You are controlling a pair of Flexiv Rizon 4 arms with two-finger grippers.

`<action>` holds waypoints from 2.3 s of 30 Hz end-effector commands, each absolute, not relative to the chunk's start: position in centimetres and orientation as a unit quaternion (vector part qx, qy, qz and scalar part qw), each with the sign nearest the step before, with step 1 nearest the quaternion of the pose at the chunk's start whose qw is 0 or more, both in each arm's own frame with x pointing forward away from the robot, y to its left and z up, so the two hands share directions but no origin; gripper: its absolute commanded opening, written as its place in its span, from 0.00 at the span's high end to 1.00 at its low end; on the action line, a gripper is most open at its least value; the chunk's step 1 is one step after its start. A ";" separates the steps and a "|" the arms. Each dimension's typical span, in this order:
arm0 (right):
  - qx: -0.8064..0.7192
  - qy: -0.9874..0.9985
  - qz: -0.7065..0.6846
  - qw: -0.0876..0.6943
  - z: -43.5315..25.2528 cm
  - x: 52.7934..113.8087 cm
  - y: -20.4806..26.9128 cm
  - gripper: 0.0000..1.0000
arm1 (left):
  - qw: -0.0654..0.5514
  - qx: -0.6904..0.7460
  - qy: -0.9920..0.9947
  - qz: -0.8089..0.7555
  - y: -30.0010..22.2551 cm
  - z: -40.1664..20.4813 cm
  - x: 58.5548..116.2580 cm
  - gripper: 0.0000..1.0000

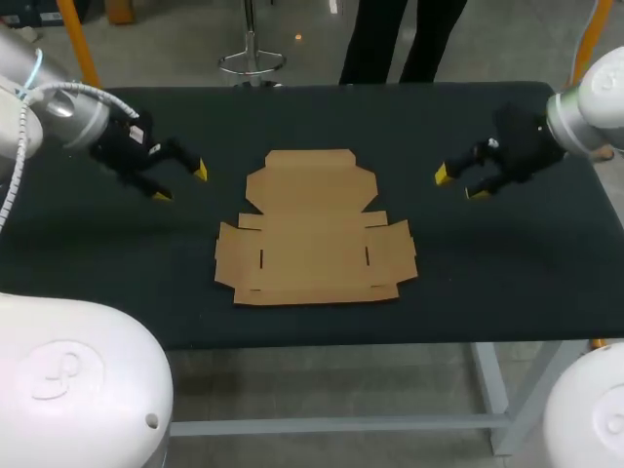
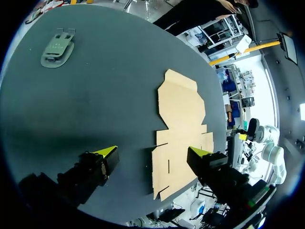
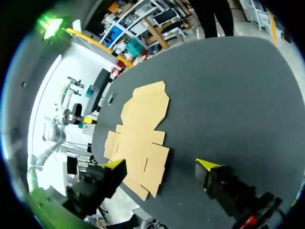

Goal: Assemble the packaging by folding the flat box into shape, placing the metal phone stand inside, and closing the box properly

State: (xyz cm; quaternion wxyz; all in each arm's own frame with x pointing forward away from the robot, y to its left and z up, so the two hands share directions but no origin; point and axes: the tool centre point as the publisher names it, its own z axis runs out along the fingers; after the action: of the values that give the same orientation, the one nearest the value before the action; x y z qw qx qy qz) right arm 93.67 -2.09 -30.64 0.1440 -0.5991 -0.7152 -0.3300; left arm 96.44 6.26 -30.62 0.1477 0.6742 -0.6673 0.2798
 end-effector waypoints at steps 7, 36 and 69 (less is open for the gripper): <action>-0.613 -0.706 -0.319 0.154 -33.4 96.7 -0.3 0.43 | 0.141 0.667 -0.676 0.279 7.0 -30.4 97.9 1.00; -0.637 -0.679 -0.332 0.155 -35.6 98.4 1.1 1.00 | 0.200 0.666 -0.674 0.249 5.2 -33.4 99.0 1.00; -0.605 -0.685 -0.342 0.219 -41.4 98.9 4.7 1.00 | 0.224 0.641 -0.670 0.300 2.4 -38.1 98.2 1.00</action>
State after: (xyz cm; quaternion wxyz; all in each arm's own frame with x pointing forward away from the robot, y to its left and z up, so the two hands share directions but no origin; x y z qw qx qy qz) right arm 98.53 4.74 -40.81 0.2078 -0.6108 -0.6867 -0.3349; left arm 97.74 2.35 -37.35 0.2178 0.6440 -0.6698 0.2985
